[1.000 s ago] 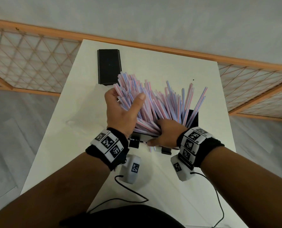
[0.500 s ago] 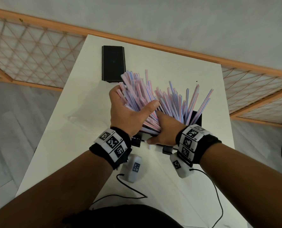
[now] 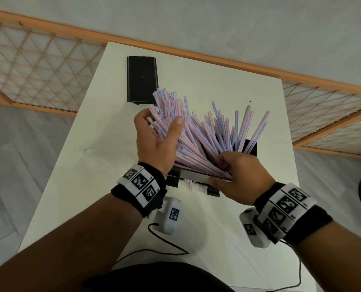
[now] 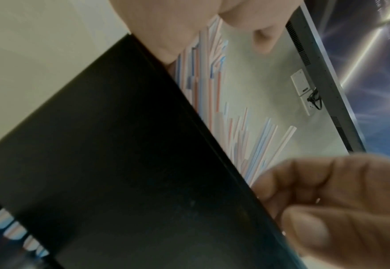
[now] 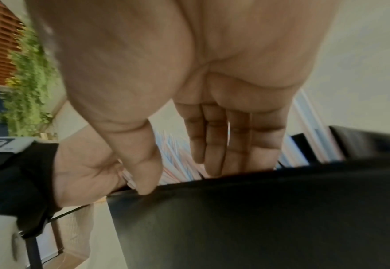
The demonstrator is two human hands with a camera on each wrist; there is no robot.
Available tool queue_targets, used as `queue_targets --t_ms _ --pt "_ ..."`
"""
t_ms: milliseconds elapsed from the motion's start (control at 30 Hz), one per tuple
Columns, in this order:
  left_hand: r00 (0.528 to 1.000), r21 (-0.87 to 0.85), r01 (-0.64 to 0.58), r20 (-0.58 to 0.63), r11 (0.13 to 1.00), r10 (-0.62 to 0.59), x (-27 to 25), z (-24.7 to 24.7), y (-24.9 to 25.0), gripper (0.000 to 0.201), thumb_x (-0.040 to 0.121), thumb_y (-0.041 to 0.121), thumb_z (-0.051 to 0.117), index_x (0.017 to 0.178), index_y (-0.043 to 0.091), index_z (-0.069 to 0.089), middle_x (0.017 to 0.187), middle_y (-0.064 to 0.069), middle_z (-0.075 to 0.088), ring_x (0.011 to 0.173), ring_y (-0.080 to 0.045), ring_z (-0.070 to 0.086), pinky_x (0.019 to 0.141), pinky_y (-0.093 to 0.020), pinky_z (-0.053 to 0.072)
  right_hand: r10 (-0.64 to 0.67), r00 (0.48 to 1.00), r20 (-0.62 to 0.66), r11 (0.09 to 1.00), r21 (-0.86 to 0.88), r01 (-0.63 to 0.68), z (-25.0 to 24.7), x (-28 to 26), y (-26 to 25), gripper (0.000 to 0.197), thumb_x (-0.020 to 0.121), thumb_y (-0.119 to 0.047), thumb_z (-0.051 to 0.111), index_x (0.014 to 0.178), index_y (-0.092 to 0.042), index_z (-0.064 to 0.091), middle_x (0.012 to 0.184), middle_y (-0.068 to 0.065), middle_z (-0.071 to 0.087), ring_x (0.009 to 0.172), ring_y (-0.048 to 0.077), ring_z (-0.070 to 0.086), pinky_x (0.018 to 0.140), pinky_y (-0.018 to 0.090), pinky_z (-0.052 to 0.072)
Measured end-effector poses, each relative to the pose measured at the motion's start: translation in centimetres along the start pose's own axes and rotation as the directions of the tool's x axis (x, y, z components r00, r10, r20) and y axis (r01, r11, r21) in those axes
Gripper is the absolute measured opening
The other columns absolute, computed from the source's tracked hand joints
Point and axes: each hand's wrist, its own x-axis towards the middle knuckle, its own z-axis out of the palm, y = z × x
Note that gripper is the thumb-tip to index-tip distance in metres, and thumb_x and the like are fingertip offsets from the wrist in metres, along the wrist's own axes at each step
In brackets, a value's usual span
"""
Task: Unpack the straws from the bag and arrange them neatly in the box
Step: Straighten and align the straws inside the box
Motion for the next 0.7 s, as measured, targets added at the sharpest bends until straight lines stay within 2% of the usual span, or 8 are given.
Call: queue_targets --t_ms 67,167,200,267,333,500,600,700 --pt "1.000 -0.037 -0.007 0.008 0.999 0.007 -0.1 0.1 -0.1 0.060 0.083 0.048 0.068 0.128 0.016 0.043 0.117 0.007 0.065 0.105 -0.003 0.067 0.096 -0.027 0.054 0.015 0.986 0.166 1.000 -0.002 -0.015 0.4 0.2 -0.3 0.043 0.081 -0.041 0.075 0.114 -0.015 0.065 0.103 0.002 0.069 0.097 0.023 0.064 0.087 0.034 0.052" --pt "0.999 -0.060 -0.034 0.014 0.998 0.035 -0.1 0.2 -0.3 0.068 0.083 0.051 0.063 0.131 0.007 0.042 0.120 0.002 0.064 0.109 -0.008 0.065 0.101 -0.035 0.053 -0.032 0.969 0.244 0.999 0.017 0.029 0.7 1.2 -0.8 0.056 0.086 -0.037 0.073 0.136 -0.020 0.056 0.125 -0.001 0.065 0.116 0.019 0.059 0.098 0.026 0.045" --pt "0.999 -0.063 -0.041 0.013 0.997 0.042 -0.1 0.1 -0.4 0.070 0.084 0.050 0.063 0.132 0.005 0.042 0.121 0.000 0.063 0.108 -0.009 0.065 0.101 -0.036 0.053 -0.013 0.966 0.258 1.000 0.014 0.009 0.8 1.6 -0.8 0.054 0.086 -0.039 0.072 0.135 -0.021 0.057 0.122 -0.002 0.066 0.113 0.018 0.061 0.095 0.024 0.046" --pt "0.999 -0.069 -0.046 0.011 0.997 0.047 -0.1 0.0 -0.4 0.068 0.084 0.049 0.063 0.131 0.004 0.042 0.122 -0.003 0.063 0.108 -0.011 0.065 0.100 -0.037 0.054 0.053 0.950 0.309 0.997 -0.065 -0.034 0.8 2.3 -0.6 0.043 0.086 -0.050 0.069 0.116 -0.021 0.065 0.096 -0.004 0.069 0.089 0.018 0.065 0.075 0.023 0.049" --pt "0.999 -0.065 -0.044 0.002 0.997 0.044 -0.1 -0.1 -0.4 0.066 0.084 0.048 0.063 0.129 0.005 0.043 0.120 -0.002 0.064 0.106 -0.008 0.066 0.096 -0.033 0.055 0.073 0.938 0.338 0.995 -0.095 -0.043 1.0 2.6 -0.9 0.042 0.083 -0.060 0.066 0.099 -0.021 0.063 0.081 -0.004 0.065 0.078 0.019 0.062 0.070 0.028 0.050" --pt "1.000 0.026 -0.004 0.003 1.000 0.004 0.2 0.0 -0.5 0.068 0.083 0.051 0.069 0.131 0.011 0.042 0.121 -0.001 0.065 0.106 -0.009 0.067 0.099 -0.037 0.055 0.126 0.918 0.377 0.988 -0.134 -0.081 1.4 3.8 -1.8 0.047 0.082 -0.066 0.063 0.090 -0.020 0.059 0.080 -0.001 0.062 0.072 0.015 0.058 0.067 0.031 0.049" --pt "0.998 0.158 0.004 0.061 0.987 -0.014 0.1 0.1 -0.6 0.072 0.085 0.044 0.077 0.139 0.018 0.037 0.129 0.004 0.063 0.112 -0.004 0.065 0.100 -0.024 0.053 0.147 0.880 0.451 0.980 -0.186 -0.068 1.5 4.7 -2.6 0.056 0.078 -0.069 0.065 0.089 -0.014 0.060 0.081 0.005 0.064 0.071 0.020 0.061 0.064 0.034 0.051" --pt "0.998 0.214 0.003 0.063 0.977 -0.017 0.0 0.1 -0.6 0.085 0.079 0.040 0.085 0.143 0.018 0.034 0.131 0.006 0.062 0.114 -0.005 0.064 0.094 -0.012 0.051 0.144 0.868 0.476 0.989 -0.099 -0.110 0.6 5.5 -3.3 0.049 0.076 -0.065 0.071 0.080 -0.018 0.055 0.074 0.001 0.057 0.068 0.020 0.057 0.060 0.034 0.049"
